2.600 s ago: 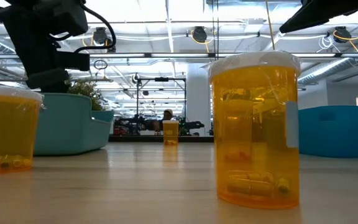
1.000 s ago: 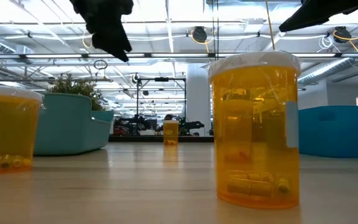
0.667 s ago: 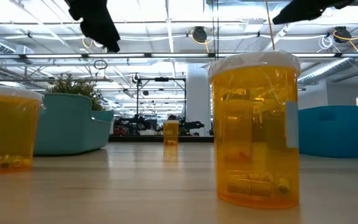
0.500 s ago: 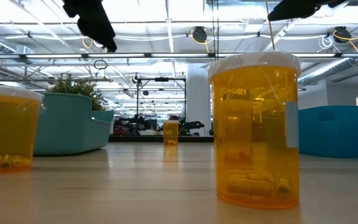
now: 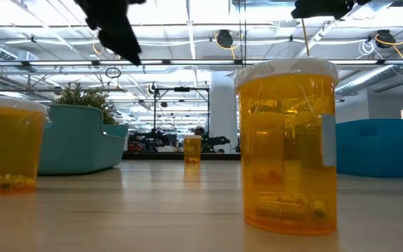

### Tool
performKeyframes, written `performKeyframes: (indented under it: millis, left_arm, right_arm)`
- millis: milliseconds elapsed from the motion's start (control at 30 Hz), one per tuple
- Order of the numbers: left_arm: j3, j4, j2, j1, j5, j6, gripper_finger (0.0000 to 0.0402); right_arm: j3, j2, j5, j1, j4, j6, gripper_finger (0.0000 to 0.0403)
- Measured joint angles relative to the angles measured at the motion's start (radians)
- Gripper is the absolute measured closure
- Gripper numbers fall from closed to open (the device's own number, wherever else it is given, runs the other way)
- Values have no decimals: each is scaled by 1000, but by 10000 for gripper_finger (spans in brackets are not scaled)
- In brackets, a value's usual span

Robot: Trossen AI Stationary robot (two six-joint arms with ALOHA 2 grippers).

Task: Pick and place medicine bottles into bin by pill shape (circle, oval)
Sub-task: Put the big orange capsule bottle into the green bin

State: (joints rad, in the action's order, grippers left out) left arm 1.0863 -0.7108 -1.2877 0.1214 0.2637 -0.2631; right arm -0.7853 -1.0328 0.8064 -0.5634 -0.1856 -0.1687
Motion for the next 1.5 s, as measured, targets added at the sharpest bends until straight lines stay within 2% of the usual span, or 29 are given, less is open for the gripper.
performKeyframes:
  millis: [100, 267, 333, 500, 633, 767, 1067, 1167, 1500]
  left_arm:
    - [0, 56, -40, -61, -2, 7, 126]
    - [5, 201, -121, -181, -64, 55, 126]
    - [44, 199, -172, -226, -81, 72, 126]
    - [243, 95, -325, -308, -71, 101, 126]
    - [424, -56, -447, -351, -70, 87, 125]
    - [529, -143, -538, -383, -70, 53, 101]
    - [541, -161, -608, -427, -82, -7, 9]
    - [541, -148, -621, -434, -54, -28, 3]
    - [540, -125, -667, -456, -58, -28, 2]
  right_arm:
    - [0, 0, -4, -1, -3, -13, 222]
    - [0, 0, -51, -1, -6, -25, 222]
    - [0, 0, -52, -1, -6, -26, 222]
    - [0, 0, -52, 0, -6, -3, 222]
    - [0, 0, -51, 1, -6, 15, 222]
    - [0, 0, -52, 1, -9, 17, 222]
    - [0, 0, -75, -1, -29, 0, 222]
    - [0, 0, -78, -1, -29, 2, 222]
    - [0, 0, -76, 0, -25, 16, 222]
